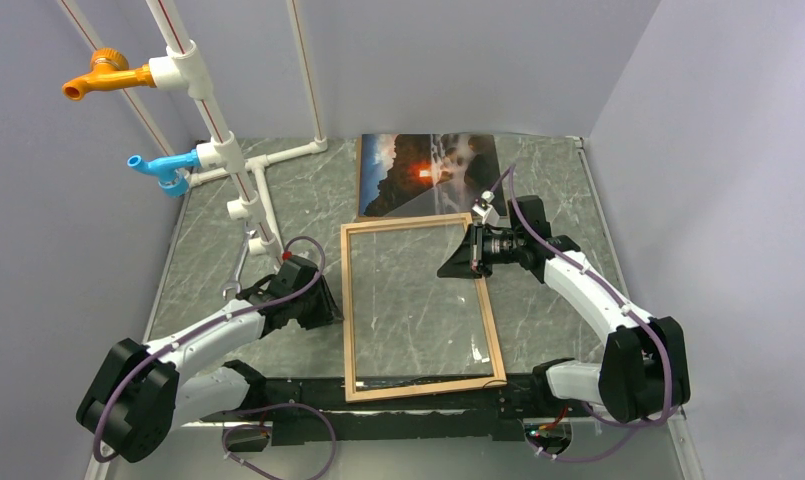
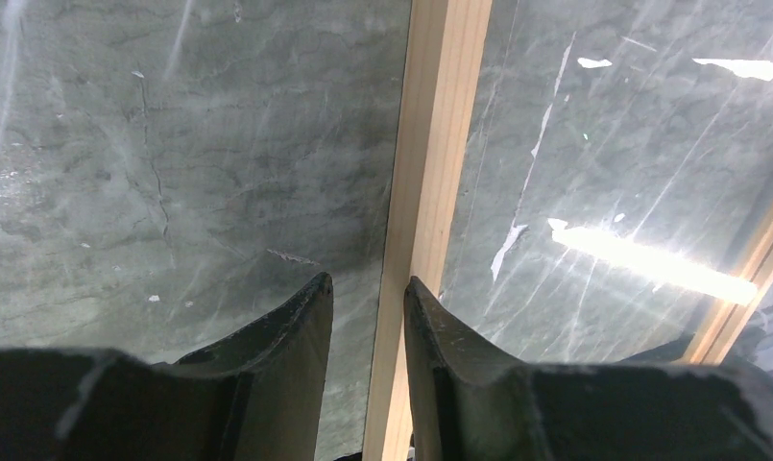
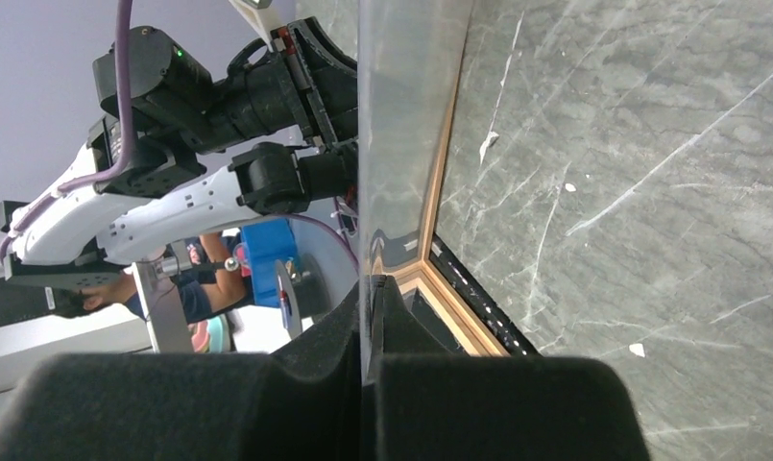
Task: Put the photo into the frame
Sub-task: Place the photo frame item in the photo frame.
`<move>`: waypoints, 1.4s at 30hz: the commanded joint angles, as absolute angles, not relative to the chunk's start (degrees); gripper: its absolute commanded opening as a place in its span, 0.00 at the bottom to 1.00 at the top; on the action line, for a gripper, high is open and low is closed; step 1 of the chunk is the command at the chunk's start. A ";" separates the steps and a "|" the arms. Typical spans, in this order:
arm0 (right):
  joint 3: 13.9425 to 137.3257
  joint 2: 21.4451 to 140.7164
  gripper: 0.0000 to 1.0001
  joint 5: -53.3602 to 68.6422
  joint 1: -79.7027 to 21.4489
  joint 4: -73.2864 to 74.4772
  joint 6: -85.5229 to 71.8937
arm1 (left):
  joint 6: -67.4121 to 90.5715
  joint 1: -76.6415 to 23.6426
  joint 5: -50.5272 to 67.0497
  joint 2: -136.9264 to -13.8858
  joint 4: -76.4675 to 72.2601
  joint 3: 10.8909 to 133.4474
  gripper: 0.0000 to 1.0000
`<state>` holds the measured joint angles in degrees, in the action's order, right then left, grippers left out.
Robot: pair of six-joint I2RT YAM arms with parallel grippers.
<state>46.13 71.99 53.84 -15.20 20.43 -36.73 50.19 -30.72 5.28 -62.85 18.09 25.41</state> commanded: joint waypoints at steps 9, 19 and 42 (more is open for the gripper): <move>48.07 72.62 0.00 54.10 -15.60 18.60 -37.09 | 48.04 -30.50 3.66 -64.33 20.07 26.32 0.37; 48.68 75.84 0.00 54.65 -15.64 18.18 -34.97 | 47.59 -30.54 3.68 -64.86 20.41 26.81 0.36; 45.24 80.53 0.00 50.76 -15.74 19.23 -29.88 | 47.03 -30.54 4.20 -66.27 20.20 27.07 0.34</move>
